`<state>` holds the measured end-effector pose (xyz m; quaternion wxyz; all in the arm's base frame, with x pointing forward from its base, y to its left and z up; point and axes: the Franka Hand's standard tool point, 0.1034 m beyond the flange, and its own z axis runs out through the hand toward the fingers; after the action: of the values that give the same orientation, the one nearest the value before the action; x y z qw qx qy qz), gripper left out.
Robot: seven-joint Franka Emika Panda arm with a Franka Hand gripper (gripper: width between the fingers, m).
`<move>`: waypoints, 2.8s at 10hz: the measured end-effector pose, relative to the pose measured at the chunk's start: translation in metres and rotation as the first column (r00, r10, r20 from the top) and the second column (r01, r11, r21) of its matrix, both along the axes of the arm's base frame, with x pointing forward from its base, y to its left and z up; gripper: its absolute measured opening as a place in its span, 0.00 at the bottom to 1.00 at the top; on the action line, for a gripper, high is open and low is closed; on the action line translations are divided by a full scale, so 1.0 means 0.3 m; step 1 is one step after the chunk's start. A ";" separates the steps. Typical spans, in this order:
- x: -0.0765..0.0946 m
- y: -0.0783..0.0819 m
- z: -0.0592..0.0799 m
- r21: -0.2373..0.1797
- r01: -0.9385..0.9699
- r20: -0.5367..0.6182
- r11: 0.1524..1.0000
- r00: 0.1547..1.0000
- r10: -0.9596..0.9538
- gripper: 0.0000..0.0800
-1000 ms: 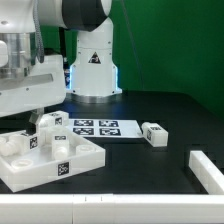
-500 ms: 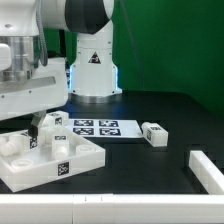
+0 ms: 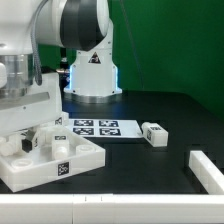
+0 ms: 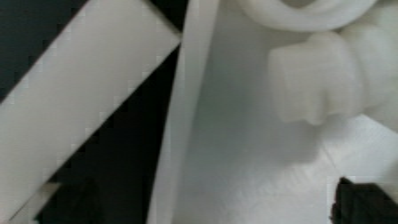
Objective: Assemble square table
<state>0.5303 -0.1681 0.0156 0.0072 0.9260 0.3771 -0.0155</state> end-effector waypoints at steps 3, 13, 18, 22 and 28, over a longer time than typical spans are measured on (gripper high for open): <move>-0.004 0.010 -0.014 0.001 0.009 -0.007 1.000 1.000 -0.009 0.66; 0.055 0.093 0.018 -0.004 0.354 -0.009 0.935 0.935 -0.354 0.07; 0.211 0.245 -0.013 -0.016 0.580 -0.051 0.815 0.813 -0.580 0.07; 0.215 0.358 -0.015 -0.062 0.636 -0.104 0.769 0.762 -0.639 0.07; 0.213 0.434 -0.016 -0.095 0.631 -0.147 0.770 0.756 -0.638 0.07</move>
Offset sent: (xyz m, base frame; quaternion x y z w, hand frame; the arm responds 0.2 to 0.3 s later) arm 0.0000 0.0000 0.0000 0.0000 0.0000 0.0000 1.0000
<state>0.5941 -0.0379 0.0109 -0.0124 0.9937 0.0402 -0.1036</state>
